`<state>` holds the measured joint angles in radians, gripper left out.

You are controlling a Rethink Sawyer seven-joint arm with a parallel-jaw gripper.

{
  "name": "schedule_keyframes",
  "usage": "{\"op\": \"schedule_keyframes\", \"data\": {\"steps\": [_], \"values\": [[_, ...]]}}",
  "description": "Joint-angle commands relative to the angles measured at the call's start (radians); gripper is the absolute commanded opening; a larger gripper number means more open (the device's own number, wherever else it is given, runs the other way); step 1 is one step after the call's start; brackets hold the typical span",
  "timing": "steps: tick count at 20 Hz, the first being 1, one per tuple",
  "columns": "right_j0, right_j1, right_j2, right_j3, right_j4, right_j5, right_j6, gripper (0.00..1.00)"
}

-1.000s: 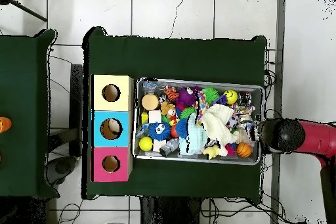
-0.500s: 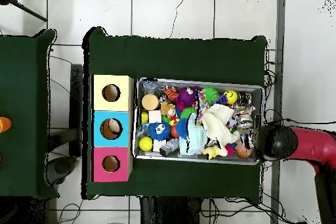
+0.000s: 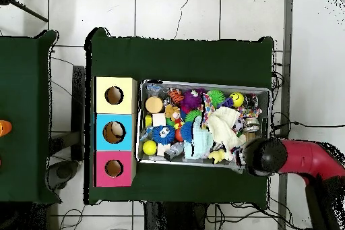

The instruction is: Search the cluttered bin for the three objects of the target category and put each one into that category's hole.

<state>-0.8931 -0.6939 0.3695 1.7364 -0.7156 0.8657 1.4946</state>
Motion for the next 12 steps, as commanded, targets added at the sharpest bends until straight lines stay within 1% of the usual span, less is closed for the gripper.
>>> {"op": "schedule_keyframes", "data": {"steps": [1, 10, 12], "values": [[0.059, -0.025, -0.061, 0.147, 0.057, -0.056, 0.192, 0.00], [0.149, -0.074, -0.107, 0.213, 0.115, -0.094, 0.226, 0.00], [0.160, -0.072, -0.116, 0.222, 0.129, -0.103, 0.221, 0.00]]}}
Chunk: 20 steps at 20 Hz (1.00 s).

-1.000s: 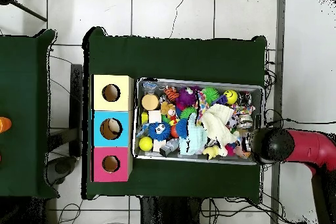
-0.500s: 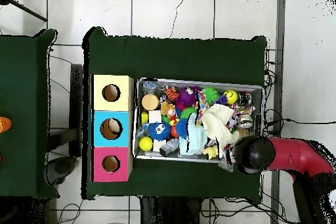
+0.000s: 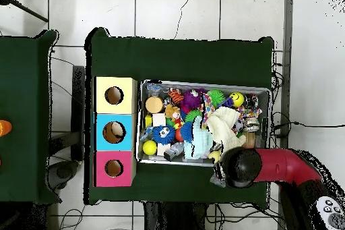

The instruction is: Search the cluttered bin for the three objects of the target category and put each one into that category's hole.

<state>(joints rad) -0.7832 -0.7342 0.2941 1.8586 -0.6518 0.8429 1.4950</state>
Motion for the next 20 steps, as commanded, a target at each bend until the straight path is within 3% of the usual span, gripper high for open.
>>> {"op": "schedule_keyframes", "data": {"steps": [1, 9, 20], "values": [[0.054, -0.030, -0.043, 0.100, 0.068, -0.093, 0.215, 0.00], [0.108, -0.025, -0.055, 0.082, 0.124, -0.083, 0.190, 0.00], [0.166, -0.077, -0.094, 0.135, 0.218, -0.048, 0.187, 0.00]]}}
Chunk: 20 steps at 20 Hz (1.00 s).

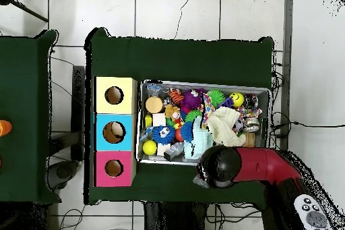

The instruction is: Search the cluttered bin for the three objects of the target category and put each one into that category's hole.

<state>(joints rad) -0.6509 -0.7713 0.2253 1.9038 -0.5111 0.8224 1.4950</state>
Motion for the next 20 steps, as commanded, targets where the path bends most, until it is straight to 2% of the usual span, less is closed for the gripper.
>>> {"op": "schedule_keyframes", "data": {"steps": [1, 6, 16, 20], "values": [[0.041, -0.043, -0.029, 0.097, 0.088, -0.027, 0.191, 0.00], [0.081, -0.055, -0.052, 0.127, 0.135, -0.033, 0.221, 0.00], [0.195, -0.037, -0.098, 0.187, 0.182, -0.187, 0.273, 0.00], [0.242, -0.026, -0.115, 0.178, 0.196, -0.210, 0.280, 0.00]]}}
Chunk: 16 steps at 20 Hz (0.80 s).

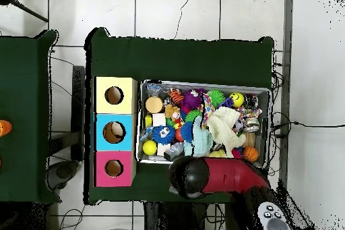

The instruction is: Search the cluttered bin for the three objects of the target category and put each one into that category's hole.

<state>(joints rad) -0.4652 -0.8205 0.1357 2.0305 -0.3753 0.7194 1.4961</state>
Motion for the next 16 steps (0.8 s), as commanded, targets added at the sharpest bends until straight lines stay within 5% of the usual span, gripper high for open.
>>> {"op": "schedule_keyframes", "data": {"steps": [1, 16], "values": [[0.069, 0.027, -0.029, 0.046, 0.067, -0.106, 0.279, 0.00], [0.221, 0.037, -0.095, 0.038, 0.150, -0.139, 0.300, 0.00]]}}
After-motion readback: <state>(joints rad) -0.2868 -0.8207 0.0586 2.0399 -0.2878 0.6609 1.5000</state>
